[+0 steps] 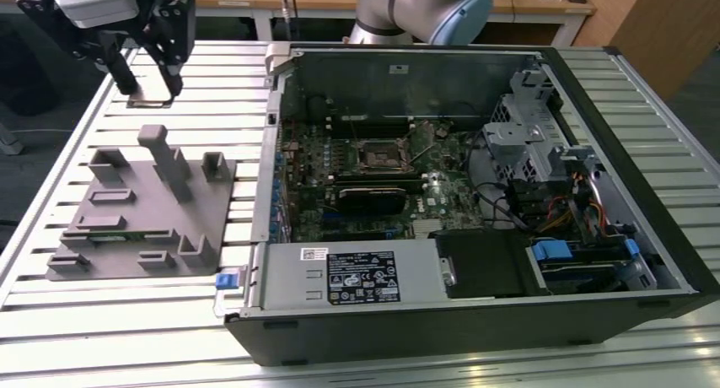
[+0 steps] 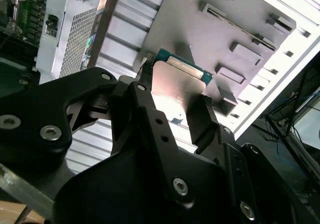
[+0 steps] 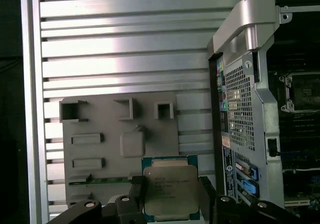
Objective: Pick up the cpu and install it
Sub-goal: 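Pick up the cpu and move it towards the insertion slot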
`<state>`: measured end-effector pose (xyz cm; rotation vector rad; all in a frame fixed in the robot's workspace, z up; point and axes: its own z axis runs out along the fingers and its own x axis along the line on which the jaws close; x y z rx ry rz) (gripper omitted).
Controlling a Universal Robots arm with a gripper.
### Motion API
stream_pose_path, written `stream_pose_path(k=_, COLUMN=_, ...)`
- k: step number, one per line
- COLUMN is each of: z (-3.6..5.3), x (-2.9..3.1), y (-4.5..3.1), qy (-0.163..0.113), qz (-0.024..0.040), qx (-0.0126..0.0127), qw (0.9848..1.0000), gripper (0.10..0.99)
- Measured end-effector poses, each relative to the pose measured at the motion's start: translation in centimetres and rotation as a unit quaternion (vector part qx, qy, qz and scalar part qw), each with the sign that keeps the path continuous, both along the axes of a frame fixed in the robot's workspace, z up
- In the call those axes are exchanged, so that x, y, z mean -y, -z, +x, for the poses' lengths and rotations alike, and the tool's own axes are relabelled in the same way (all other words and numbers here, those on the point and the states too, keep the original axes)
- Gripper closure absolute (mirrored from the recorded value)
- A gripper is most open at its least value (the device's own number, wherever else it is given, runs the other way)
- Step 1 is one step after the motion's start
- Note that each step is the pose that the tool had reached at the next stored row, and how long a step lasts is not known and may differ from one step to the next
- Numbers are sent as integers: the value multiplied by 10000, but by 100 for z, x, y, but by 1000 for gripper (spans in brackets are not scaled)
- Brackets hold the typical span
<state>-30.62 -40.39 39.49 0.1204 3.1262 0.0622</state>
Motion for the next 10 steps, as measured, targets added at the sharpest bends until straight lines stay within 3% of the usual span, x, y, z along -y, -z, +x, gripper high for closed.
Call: stream_pose_path(k=10, z=239, x=0, y=8, qy=0, qz=0, qx=0, qw=10000, gripper=561)
